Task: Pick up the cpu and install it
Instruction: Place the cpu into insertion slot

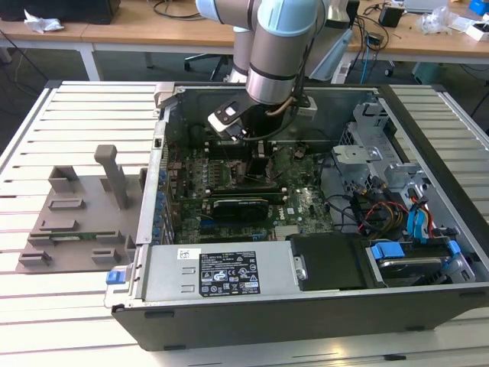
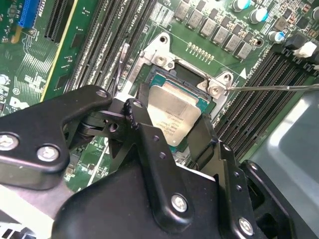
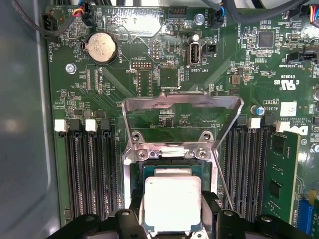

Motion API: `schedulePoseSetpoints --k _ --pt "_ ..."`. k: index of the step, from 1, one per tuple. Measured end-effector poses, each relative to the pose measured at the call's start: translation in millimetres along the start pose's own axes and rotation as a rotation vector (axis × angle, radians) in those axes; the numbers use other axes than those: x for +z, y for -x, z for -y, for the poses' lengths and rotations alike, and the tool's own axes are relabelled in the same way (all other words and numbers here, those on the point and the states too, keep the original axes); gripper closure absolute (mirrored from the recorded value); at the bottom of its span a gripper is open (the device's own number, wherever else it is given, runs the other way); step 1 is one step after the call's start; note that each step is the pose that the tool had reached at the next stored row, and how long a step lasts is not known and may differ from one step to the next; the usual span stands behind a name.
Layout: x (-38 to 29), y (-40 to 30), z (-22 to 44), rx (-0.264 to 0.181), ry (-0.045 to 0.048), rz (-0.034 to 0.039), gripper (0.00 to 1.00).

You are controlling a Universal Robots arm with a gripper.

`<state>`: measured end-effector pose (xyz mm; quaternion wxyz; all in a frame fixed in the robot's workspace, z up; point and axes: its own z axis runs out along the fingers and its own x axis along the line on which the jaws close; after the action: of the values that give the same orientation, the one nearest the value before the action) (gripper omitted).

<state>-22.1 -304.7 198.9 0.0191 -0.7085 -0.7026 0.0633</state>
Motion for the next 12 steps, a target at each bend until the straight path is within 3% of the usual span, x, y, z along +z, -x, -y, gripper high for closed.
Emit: schedulePoseSetpoints --k 6,8,12 --pt "0.7 0.0 -0.1 -0.001 0.0000 0.0002 0.45" --pt "0.7 0.0 -0.1 -0.001 0.0000 0.0002 0.38" --pt "1.0 0.2 -0.1 -0.001 0.0003 -0.0002 0.38"
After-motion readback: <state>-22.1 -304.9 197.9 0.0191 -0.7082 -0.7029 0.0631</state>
